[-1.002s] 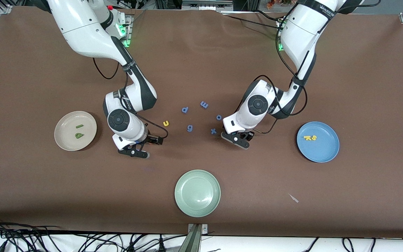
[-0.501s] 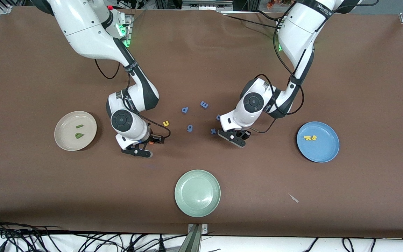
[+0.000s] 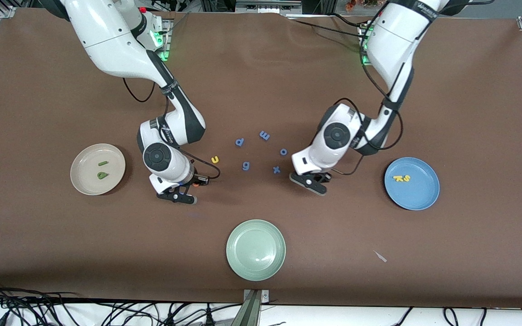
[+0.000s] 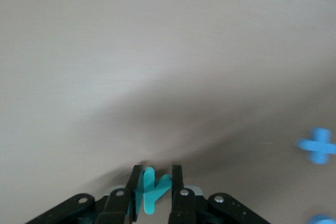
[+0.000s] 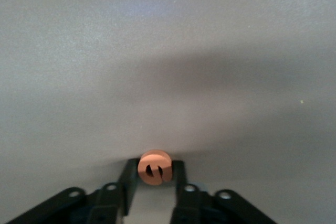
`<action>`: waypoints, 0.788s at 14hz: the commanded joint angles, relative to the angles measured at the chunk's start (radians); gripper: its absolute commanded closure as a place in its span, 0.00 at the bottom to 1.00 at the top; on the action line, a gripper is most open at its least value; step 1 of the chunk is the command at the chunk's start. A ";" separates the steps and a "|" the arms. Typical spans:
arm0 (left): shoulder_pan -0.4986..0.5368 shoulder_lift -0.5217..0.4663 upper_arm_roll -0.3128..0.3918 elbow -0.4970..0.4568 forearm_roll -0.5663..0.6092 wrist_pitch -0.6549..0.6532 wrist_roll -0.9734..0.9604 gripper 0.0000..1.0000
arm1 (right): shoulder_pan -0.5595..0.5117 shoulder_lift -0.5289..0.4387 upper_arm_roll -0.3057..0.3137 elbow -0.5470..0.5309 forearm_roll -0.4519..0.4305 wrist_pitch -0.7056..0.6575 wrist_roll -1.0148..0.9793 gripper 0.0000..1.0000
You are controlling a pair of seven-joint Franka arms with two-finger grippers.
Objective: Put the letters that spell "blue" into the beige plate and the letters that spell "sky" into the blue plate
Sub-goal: 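Drop the e on the beige plate while the left gripper drops y on blue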
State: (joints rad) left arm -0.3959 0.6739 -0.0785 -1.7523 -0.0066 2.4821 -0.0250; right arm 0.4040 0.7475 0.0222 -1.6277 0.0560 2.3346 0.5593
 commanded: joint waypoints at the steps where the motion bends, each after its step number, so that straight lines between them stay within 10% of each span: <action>1: 0.109 -0.098 -0.006 -0.035 0.017 -0.078 0.142 0.80 | -0.005 0.018 0.007 0.012 0.021 0.009 -0.022 0.80; 7: 0.409 -0.197 -0.007 -0.136 0.011 -0.144 0.539 0.76 | -0.042 -0.046 -0.004 0.019 0.018 -0.118 -0.143 0.89; 11: 0.522 -0.188 -0.006 -0.134 0.022 -0.138 0.691 0.76 | -0.054 -0.190 -0.128 -0.114 0.019 -0.210 -0.488 0.89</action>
State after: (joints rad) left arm 0.1099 0.5110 -0.0692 -1.8629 -0.0066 2.3373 0.6380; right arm 0.3569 0.6655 -0.0595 -1.6213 0.0564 2.1365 0.2211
